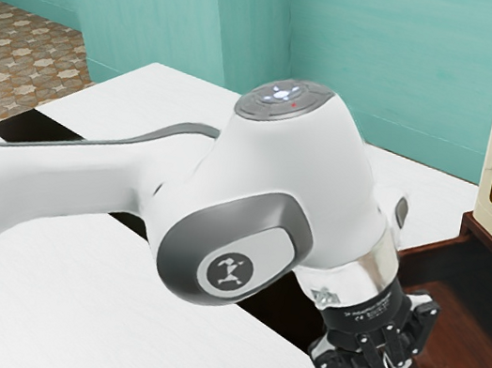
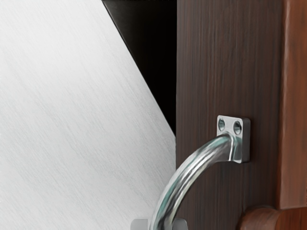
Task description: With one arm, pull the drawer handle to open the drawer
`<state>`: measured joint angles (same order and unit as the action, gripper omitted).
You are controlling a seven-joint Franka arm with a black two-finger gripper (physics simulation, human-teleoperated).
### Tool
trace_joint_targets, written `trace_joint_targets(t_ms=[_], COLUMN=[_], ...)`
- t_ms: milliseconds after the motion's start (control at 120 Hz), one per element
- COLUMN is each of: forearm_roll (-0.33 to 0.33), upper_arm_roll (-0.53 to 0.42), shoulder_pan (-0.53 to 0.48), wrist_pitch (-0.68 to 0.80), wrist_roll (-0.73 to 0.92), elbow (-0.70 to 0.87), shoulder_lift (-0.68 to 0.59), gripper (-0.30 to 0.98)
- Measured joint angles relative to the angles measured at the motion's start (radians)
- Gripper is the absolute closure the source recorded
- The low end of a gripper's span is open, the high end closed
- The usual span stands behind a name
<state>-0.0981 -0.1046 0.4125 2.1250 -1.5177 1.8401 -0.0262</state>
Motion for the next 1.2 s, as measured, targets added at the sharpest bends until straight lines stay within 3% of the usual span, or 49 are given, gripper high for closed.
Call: trace_joint_targets(t_ms=[525,1050,1200], forearm_roll=[-0.015,-0.024,-0.025], upper_arm_roll=[-0.004,-0.004,-0.004], shoulder_pan=[-0.007,-0.008,-0.004], wrist_pitch=[0.043,0.079,0.087], wrist_roll=[-0.001,-0.001,-0.001], elbow=[0.146,0.199,0.206], shoulder_lift=[-0.126,-0.171,-0.183], gripper=[0.79,0.78,0.6])
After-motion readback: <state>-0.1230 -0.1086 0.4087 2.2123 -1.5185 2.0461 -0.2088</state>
